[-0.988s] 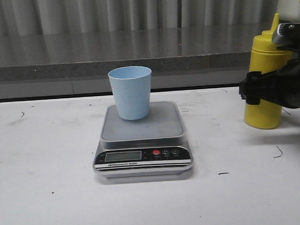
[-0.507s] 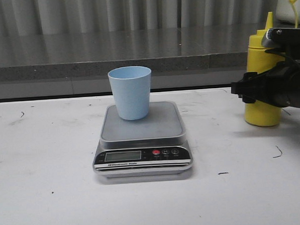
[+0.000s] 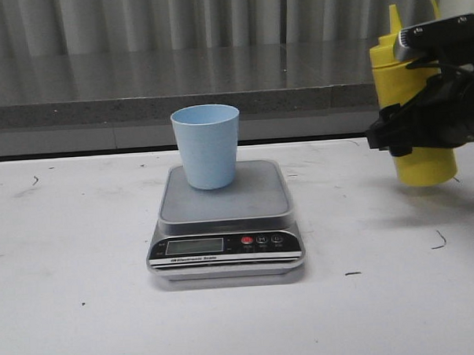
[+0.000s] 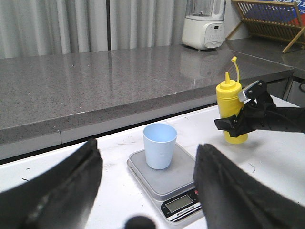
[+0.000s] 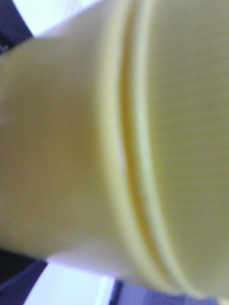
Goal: Pour seasoning into cup on scale with both arms
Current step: 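Lift the yellow bottle with the right gripper and tilt it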
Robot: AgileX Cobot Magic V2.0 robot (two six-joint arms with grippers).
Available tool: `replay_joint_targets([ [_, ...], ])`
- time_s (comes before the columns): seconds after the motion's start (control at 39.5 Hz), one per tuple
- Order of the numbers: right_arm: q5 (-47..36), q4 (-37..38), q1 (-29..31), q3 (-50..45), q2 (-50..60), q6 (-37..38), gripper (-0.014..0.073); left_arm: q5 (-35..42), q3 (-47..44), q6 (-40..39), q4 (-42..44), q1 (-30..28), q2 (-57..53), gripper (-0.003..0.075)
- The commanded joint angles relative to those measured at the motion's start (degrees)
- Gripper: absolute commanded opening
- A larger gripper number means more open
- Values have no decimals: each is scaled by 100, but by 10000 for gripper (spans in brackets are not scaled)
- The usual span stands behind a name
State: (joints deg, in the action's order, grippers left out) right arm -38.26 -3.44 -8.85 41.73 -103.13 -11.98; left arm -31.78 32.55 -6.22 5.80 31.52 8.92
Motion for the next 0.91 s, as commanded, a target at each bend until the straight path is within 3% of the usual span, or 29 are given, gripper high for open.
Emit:
replay_joint_targets([
  [0.0,256,103,-68,167,832,-1088,349,470,151,-54,-29,43,119,421],
  [0.25,2304,-359,-551,925,1386,-3256,349,470,151,-54,-29,43,119,421],
  [0.56,3185,-886,-1049,1860,1386,-5077,349,470,151,-54,-29,43,119,421],
  [0.89,4023,-859,-1087,2813,1256,-5368,349,470,151,-54,-29,43,119,421],
])
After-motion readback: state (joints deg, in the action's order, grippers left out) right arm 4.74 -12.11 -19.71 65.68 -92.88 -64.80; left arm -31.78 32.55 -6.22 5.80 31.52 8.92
